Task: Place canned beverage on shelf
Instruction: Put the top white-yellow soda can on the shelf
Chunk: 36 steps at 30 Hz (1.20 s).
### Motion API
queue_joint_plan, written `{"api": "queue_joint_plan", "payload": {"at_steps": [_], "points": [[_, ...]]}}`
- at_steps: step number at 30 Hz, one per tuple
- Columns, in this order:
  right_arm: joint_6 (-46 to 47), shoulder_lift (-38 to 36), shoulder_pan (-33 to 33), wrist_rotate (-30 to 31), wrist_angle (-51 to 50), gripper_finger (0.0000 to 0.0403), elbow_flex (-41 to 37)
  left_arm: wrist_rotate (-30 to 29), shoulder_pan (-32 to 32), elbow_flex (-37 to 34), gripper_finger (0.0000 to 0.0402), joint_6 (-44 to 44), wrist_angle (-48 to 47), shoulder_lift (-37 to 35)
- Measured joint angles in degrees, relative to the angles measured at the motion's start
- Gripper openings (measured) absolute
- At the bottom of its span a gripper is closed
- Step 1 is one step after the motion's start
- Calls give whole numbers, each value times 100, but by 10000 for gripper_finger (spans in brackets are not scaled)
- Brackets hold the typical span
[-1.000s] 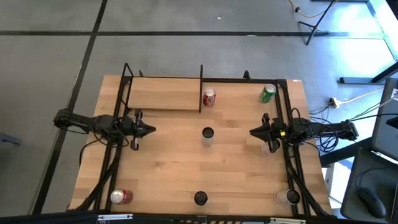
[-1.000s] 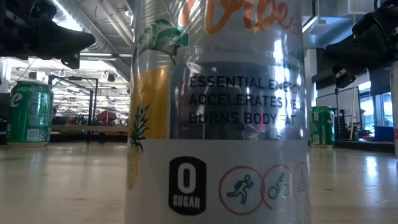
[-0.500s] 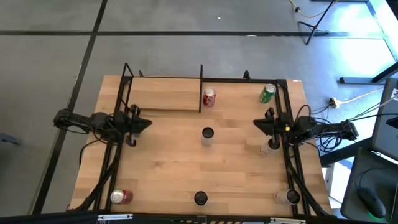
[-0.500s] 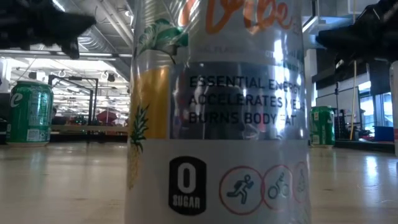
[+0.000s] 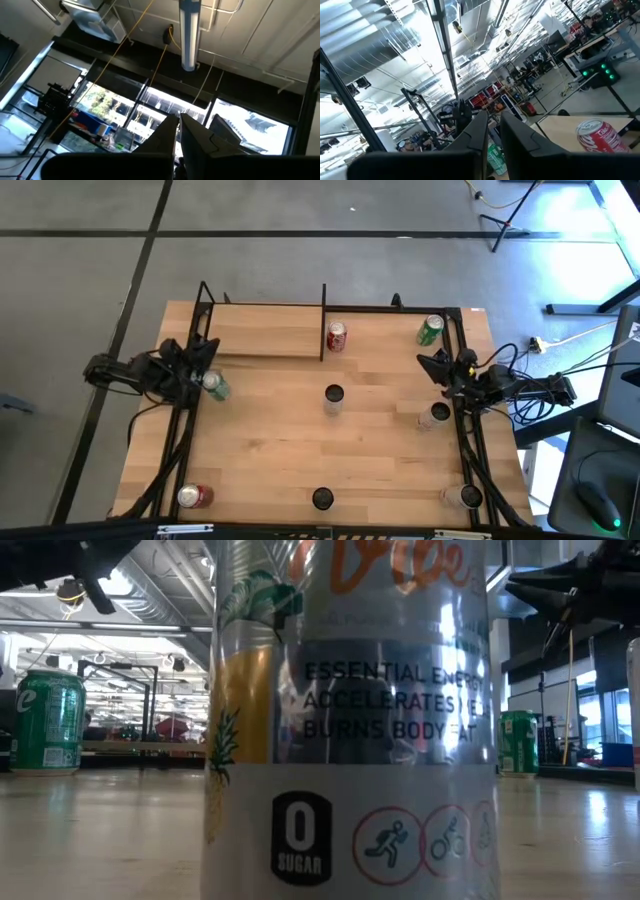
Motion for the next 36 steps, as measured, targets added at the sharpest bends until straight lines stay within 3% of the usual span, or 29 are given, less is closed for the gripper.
{"api": "queue_joint_plan", "payload": {"at_steps": [13,22,28,31,36], "points": [[213,0,0,307,306,42,0,-89,0,1818,18,187,-975,2204],[664,0,0,339,293,42,0,-222,0,2618,18,171,-757,4064],[639,0,0,300,284,42,0,-416,93,2830,20,-29,-133,4692],[647,0,0,451,156,42,0,-374,266,3011,38,-189,-205,4917],[777,0,0,367,-36,42,0,-98,551,3518,100,-312,-466,5386]]}}
